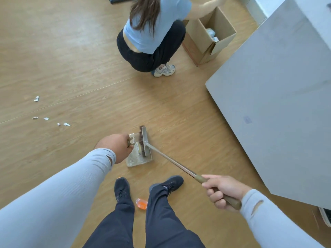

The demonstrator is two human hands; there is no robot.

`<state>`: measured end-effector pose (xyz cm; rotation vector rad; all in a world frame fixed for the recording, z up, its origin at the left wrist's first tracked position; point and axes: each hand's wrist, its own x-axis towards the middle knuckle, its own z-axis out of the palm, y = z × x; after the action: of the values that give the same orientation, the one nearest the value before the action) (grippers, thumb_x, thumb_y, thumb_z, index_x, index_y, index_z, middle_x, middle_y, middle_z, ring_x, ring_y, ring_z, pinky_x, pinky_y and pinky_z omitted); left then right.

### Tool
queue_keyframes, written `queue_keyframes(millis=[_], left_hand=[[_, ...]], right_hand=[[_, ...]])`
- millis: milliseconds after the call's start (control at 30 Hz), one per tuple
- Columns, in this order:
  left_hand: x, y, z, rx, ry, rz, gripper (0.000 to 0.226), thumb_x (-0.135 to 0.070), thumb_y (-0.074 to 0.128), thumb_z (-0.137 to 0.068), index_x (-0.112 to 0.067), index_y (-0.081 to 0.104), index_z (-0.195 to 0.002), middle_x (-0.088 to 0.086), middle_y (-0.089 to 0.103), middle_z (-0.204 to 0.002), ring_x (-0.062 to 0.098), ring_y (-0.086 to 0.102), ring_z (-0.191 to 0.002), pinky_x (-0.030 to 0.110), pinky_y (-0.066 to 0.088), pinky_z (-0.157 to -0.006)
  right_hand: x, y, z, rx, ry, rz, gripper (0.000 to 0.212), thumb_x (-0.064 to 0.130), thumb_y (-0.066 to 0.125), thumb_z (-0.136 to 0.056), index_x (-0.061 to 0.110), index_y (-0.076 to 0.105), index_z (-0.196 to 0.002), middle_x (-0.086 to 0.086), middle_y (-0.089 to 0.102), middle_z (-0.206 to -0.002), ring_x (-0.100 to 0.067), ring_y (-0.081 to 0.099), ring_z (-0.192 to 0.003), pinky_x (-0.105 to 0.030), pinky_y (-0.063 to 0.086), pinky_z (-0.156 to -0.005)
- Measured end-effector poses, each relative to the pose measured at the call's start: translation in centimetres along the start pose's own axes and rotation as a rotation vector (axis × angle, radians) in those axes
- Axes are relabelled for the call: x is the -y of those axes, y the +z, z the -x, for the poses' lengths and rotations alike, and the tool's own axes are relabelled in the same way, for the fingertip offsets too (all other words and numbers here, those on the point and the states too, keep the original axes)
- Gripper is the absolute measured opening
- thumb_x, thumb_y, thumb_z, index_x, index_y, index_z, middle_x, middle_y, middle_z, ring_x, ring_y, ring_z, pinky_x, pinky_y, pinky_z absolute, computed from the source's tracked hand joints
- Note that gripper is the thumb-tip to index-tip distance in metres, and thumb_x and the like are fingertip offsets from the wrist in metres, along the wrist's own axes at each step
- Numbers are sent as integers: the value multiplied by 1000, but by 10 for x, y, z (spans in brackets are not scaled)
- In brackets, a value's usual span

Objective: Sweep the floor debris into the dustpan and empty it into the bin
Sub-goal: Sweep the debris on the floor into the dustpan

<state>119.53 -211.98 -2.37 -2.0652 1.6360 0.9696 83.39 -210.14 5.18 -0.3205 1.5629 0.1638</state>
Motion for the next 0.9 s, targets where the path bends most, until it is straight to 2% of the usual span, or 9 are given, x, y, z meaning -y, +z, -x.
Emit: queue_keyframes(millis=[100, 300, 433, 500, 567, 667, 767, 833, 900], left_hand=[[13, 0, 20, 34, -21, 68, 29, -43, 49, -100, -23, 63, -115, -3, 67, -100, 24, 65, -91, 31, 51, -73], [74, -15, 87, -78, -114, 338, 27, -36, 54, -98, -26, 65, -121, -7, 62, -94, 21, 58, -87, 29, 48, -77], [125, -18, 131, -193, -220, 568, 10, -32, 60, -94, -33, 66, -103, -9, 69, -95, 22, 64, -93, 32, 53, -90], [145, -18, 149, -239, -268, 647, 11, -31, 62, -94, -33, 67, -104, -7, 72, -99, 24, 66, -98, 33, 53, -94], [160, -17, 166, -290, -320, 694, 8, -31, 63, -95, -39, 64, -96, -10, 71, -98, 23, 65, -96, 31, 51, -91], [175, -16, 188, -362, -401, 734, 26, -32, 63, -95, -47, 52, -77, -17, 65, -87, 20, 63, -89, 29, 50, -84], [183, -15, 204, -410, -472, 769, 15, -34, 64, -94, -44, 58, -85, -13, 70, -93, 21, 65, -93, 32, 53, -88], [186, -15, 210, -447, -522, 770, 6, -37, 64, -93, -42, 61, -90, -8, 73, -99, 23, 66, -93, 34, 54, -89], [187, -18, 218, -477, -570, 773, 6, -38, 63, -93, -43, 62, -96, -7, 73, -104, 22, 64, -92, 33, 53, -88]], right_hand=[[-2, 3, 33, -20, -50, 30, 49, 12, 57, -98, 23, 46, -145, -3, 47, -63, -9, 34, -43, -17, 28, -36], [13, 56, 58, -96, -197, 389, 46, 11, 54, -96, 27, 38, -136, -5, 45, -64, -11, 38, -43, -19, 31, -41], [35, 90, 52, -120, -238, 477, 33, 10, 52, -97, 23, 38, -124, -5, 46, -60, -13, 39, -40, -19, 32, -40], [47, 104, 51, -115, -250, 503, 31, 10, 52, -97, 20, 44, -125, -4, 48, -59, -13, 41, -41, -19, 32, -40], [61, 120, 56, -95, -254, 543, 29, 10, 51, -97, 14, 53, -126, -4, 49, -61, -12, 41, -42, -19, 32, -42], [82, 139, 62, -61, -287, 596, 30, 10, 51, -97, 16, 56, -126, -5, 51, -63, -12, 42, -44, -20, 31, -43], [98, 147, 66, -29, -330, 664, 30, 10, 54, -96, 18, 54, -125, -7, 55, -67, -13, 45, -47, -21, 34, -44], [106, 149, 67, -3, -349, 762, 28, 8, 54, -95, 13, 62, -121, -9, 58, -70, -14, 47, -51, -22, 35, -46], [115, 152, 67, 15, -364, 843, 32, 4, 53, -90, 16, 66, -115, -8, 57, -70, -15, 46, -53, -23, 35, -46]])
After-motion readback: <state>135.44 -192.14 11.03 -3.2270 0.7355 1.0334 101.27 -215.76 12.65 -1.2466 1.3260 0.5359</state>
